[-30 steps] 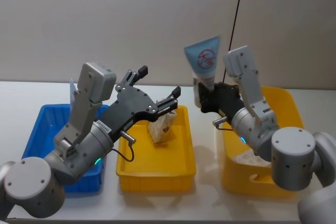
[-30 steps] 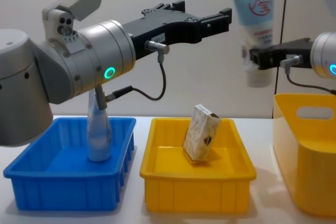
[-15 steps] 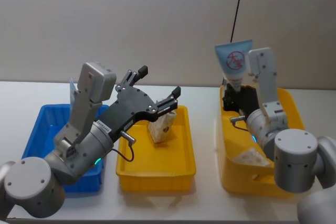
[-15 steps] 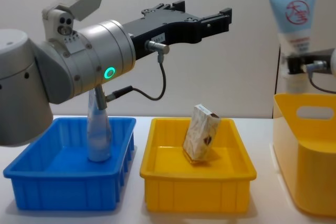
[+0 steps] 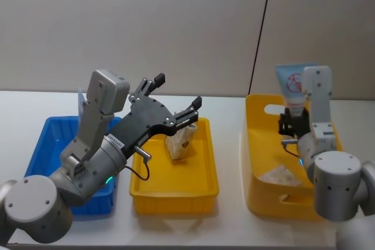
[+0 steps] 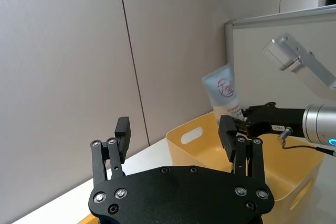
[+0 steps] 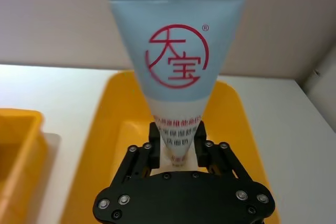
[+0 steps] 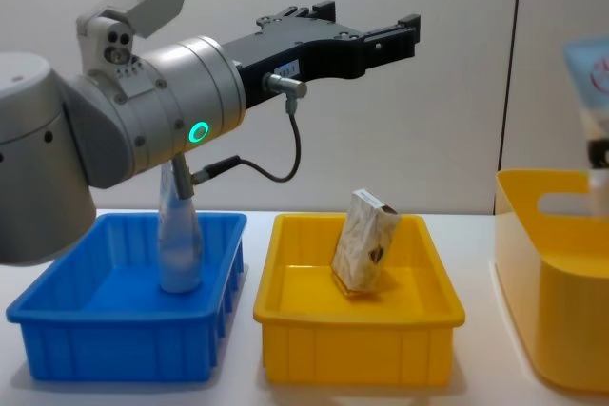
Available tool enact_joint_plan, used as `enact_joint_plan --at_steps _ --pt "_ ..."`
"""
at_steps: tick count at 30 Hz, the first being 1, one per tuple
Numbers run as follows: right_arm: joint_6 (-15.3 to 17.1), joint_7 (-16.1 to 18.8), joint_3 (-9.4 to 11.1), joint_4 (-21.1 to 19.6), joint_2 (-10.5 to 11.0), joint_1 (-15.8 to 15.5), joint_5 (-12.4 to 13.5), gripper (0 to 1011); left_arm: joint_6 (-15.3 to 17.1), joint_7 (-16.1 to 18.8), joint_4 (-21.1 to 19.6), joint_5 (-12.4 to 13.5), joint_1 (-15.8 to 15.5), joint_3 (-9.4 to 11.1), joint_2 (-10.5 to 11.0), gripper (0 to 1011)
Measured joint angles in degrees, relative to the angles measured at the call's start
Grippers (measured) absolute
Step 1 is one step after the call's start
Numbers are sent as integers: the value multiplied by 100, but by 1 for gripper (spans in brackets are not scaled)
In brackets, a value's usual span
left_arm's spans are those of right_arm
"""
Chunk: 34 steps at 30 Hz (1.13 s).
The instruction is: Bimanual collaborative sorting of washing and personal care products
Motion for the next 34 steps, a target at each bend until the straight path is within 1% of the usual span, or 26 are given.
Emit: enact_joint_plan --at_steps 1,2,3,4,5,7,8,9,10,11,12,14,15,16,17,21,34 --pt "41 -69 53 34 -14 -8 -11 338 0 0 0 0 0 0 0 1001" --pt "80 -141 102 67 -25 -15 -17 382 0 0 0 -1 0 0 0 1001" --pt "80 -141 102 67 -25 -15 -17 401 0 0 0 0 0 0 0 1001" --pt "113 -193 145 95 -36 -20 -23 426 0 0 0 0 0 0 0 1001" --pt "128 -219 170 113 -43 -25 -27 485 0 0 0 0 0 0 0 1001" --pt "177 -288 231 148 -59 -34 -39 546 0 0 0 0 0 0 0 1001" --pt "191 -306 248 155 -63 -36 -42 592 0 0 0 0 0 0 0 1001" --pt "203 -323 266 166 -67 -39 -45 606 0 0 0 0 0 0 0 1001" --pt "232 -357 295 180 -75 -45 -54 655 0 0 0 0 0 1 0 1001" --pt "232 -357 295 180 -75 -45 -54 655 0 0 0 0 0 0 0 1001" --pt "253 -382 324 190 -81 -51 -58 719 0 0 0 0 0 0 0 1001" --pt "281 -410 357 198 -92 -60 -62 796 0 0 0 0 0 0 0 1001" --pt "290 -420 368 199 -94 -64 -64 807 0 0 0 0 0 0 0 1001" --pt "294 -428 381 199 -98 -70 -65 852 0 0 0 -1 0 0 0 1001" --pt "297 -436 398 198 -103 -81 -66 862 0 0 0 0 0 0 0 1001" --pt "277 -435 450 150 -112 -129 -66 994 0 0 0 0 0 0 0 1001" --pt "200 -377 526 13 -127 -226 -44 1004 0 0 0 0 0 0 0 1001"
